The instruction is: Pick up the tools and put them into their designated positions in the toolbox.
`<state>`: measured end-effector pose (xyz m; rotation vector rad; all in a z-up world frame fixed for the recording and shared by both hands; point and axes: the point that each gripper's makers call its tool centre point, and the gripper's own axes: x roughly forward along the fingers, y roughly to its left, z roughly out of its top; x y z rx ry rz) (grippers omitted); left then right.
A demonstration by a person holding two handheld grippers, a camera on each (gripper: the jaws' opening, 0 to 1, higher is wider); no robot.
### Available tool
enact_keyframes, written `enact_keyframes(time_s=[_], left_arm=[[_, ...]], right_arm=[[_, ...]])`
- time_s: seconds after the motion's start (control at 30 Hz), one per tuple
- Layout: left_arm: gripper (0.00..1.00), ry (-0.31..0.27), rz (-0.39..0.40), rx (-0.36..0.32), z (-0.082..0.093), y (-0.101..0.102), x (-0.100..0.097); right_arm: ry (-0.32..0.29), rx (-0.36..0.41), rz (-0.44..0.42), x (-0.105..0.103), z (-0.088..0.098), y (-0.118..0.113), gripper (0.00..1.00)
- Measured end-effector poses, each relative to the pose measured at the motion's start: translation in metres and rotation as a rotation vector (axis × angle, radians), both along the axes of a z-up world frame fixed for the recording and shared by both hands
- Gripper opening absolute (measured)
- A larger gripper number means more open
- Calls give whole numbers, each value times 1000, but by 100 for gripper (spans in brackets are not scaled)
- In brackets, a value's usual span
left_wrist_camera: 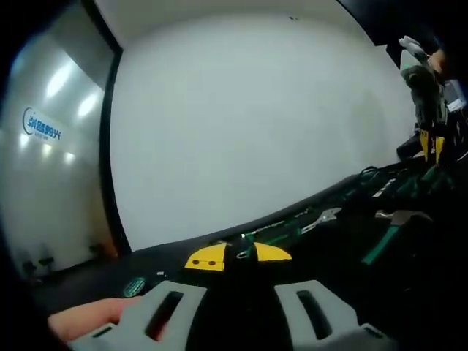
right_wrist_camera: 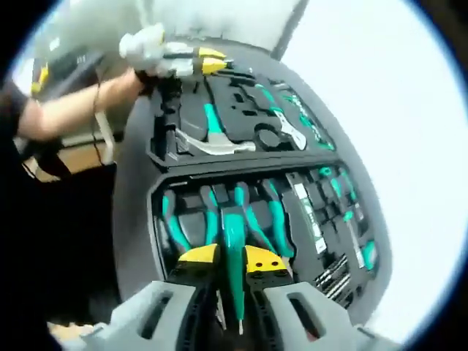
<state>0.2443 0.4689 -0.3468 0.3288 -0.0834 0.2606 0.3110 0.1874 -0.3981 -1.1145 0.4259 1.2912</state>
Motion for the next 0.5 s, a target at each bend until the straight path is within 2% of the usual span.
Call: enact_keyframes(time_s=[0.07,0.13,0.17,0.2,0.23,0.3,0.4,0.43,0.47,0.5], left_arm=[[9,0,0,-1,0,-1,0],[9,1,1,-2,0,0,0],[9,1,3,-3,0,1,0],[9,0,4,-5,0,3,0],[9,0,5,-5,0,4,0],[9,-2,6,-7,0,4,0],[9,-9,0,-18,2,4,-1],[9,-14,-3,-27,2,5,-1],[9,-23,-1,-36,3,8,-2],[9,-27,-1,-43,4,8,-3]], right_arm=[[-67,-44,19,3,-8,-2,17],[-111,-22,-12,6,-6,-4,15],[-138,-42,-3,8,-7,-6,14],[-184,-101,18,13,-11,-13,11],[-199,-103,40,15,-10,-11,10],[-175,-85,31,19,-8,-10,10],[72,-57,-17,10,-2,-9,9],[220,-34,-61,10,1,-7,9],[313,-25,-106,3,4,-9,9],[408,-34,-120,6,7,-8,9]])
